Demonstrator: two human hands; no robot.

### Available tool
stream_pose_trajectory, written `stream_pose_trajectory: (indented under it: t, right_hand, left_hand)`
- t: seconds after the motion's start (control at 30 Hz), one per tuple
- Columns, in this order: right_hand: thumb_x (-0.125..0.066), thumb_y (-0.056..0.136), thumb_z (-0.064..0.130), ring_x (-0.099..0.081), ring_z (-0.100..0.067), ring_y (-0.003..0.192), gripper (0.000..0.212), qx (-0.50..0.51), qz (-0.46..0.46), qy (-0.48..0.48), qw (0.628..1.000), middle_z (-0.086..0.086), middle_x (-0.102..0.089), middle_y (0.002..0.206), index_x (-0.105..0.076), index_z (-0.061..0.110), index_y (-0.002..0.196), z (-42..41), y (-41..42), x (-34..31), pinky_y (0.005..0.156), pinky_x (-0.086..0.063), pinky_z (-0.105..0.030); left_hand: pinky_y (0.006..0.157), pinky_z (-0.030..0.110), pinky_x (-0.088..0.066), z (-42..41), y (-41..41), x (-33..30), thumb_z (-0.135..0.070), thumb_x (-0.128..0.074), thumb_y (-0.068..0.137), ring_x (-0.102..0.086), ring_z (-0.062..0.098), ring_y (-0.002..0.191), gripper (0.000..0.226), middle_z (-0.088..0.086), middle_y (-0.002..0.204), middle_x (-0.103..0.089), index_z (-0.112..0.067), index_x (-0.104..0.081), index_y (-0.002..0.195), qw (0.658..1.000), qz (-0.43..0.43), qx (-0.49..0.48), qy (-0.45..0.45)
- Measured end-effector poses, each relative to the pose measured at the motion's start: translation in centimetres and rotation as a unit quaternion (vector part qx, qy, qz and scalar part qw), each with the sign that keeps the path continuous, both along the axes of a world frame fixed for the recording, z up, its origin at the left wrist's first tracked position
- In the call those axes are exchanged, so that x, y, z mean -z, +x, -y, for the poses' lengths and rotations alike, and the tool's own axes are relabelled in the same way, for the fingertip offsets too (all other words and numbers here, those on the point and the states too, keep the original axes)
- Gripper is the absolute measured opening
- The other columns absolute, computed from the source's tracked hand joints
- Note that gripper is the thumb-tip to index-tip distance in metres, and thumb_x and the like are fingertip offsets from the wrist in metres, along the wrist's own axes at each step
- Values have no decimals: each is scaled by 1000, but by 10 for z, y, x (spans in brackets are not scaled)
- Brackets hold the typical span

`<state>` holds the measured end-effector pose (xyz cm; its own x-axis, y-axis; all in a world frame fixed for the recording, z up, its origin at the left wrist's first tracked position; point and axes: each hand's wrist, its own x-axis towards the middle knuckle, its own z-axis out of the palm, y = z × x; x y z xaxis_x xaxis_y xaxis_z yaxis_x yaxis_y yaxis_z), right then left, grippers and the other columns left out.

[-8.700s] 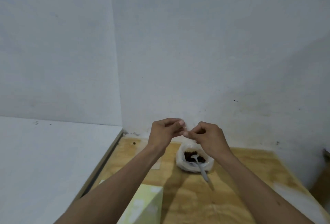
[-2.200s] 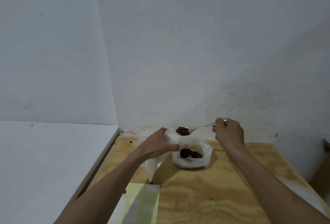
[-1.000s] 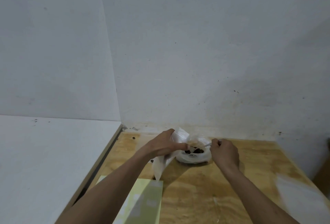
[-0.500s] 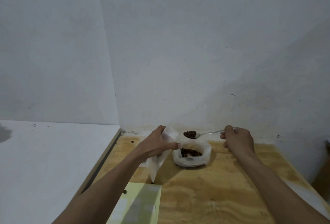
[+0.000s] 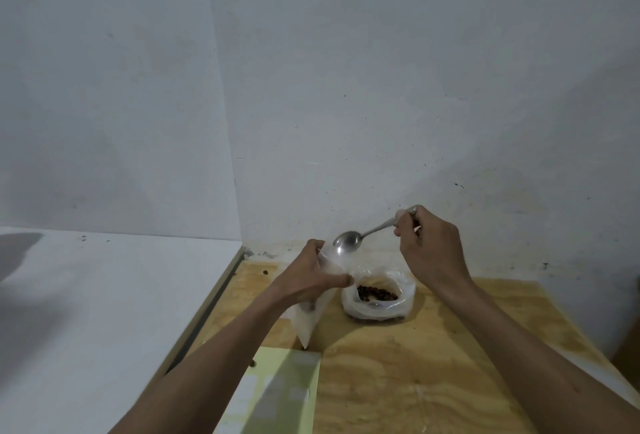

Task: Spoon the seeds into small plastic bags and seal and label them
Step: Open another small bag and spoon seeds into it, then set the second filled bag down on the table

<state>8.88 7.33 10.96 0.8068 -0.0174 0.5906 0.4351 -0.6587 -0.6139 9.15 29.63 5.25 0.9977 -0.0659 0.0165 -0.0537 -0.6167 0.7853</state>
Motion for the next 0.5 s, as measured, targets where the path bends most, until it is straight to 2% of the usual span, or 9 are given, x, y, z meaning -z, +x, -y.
stream_pose_trajectory:
  t: [0.1, 0.2, 0.33, 0.43, 0.5]
  right_hand:
    - [-46, 105, 31, -57, -13, 56, 26, 9, 65, -25, 998, 4, -66, 74, -64, 17, 90, 11, -4, 1, 49, -46, -33]
    - [-55, 102, 21, -50, -9, 50, 16, 8, 132, -135, 982, 9, -60, 75, -63, 18, 88, 26, -8, 20, 43, -36, -21]
    - [-59, 94, 19, -48, -15, 40, 11, -33, 184, -350, 918, 4, -62, 82, -70, 17, 92, 44, -12, 68, 32, -34, -24]
    - [-67, 90, 23, -47, -17, 38, 14, -73, 153, -400, 901, 3, -63, 87, -70, 20, 103, 52, -15, 95, 30, -37, -27]
    - [-69, 87, 27, -51, -16, 42, 17, -94, 133, -421, 893, 5, -64, 91, -70, 23, 103, 55, -19, 103, 33, -39, -26]
  left_hand:
    - [73, 19, -44, -2, -2, -2, -50, -84, 75, -50, -6, 98, 82, -16, 115, -50, -25, -37, 136, 998, 5, -31, -54]
    - [68, 16, -39, -3, -3, -4, -47, -82, 79, -48, -7, 93, 76, -20, 109, -46, -28, -34, 135, 994, 18, -48, -98]
    - [68, 17, -40, 1, -4, -6, -46, -83, 80, -49, -6, 93, 75, -21, 108, -47, -27, -34, 134, 987, 25, -56, -150]
    - [68, 17, -39, 4, -4, -5, -46, -83, 79, -50, -5, 93, 75, -20, 109, -49, -27, -34, 133, 982, 17, -50, -183]
    - [68, 18, -40, 5, -5, -7, -47, -84, 78, -51, -4, 94, 77, -18, 109, -50, -26, -35, 134, 980, 20, -52, -192]
